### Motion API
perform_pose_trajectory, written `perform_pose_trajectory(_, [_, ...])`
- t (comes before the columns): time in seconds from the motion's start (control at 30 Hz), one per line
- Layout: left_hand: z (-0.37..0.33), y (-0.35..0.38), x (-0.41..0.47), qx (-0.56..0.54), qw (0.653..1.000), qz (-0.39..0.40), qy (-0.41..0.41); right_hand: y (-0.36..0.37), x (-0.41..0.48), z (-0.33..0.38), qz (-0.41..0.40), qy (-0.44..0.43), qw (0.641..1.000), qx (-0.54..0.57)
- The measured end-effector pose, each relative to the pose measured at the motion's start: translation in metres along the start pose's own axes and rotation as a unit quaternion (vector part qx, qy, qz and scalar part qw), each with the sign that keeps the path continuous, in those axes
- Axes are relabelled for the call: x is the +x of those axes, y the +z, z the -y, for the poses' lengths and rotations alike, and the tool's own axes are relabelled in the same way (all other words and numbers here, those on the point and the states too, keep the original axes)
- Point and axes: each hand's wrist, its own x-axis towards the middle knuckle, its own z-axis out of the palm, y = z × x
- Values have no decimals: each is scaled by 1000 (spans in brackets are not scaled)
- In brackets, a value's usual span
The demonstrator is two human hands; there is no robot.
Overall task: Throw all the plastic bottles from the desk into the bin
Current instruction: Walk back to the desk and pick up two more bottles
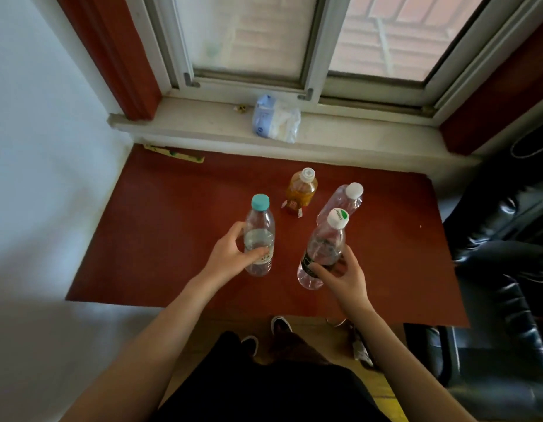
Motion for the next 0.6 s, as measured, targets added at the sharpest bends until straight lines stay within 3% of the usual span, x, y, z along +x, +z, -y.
perform_pose_trajectory(0.2, [-12, -11, -25, -24, 998, 42, 28, -15, -45, -1, -69, 22, 995, 69])
perform_pose_trajectory(0.6, [59, 2, -76, 35, 976, 212, -38, 12, -203, -61, -255, 164, 948, 95])
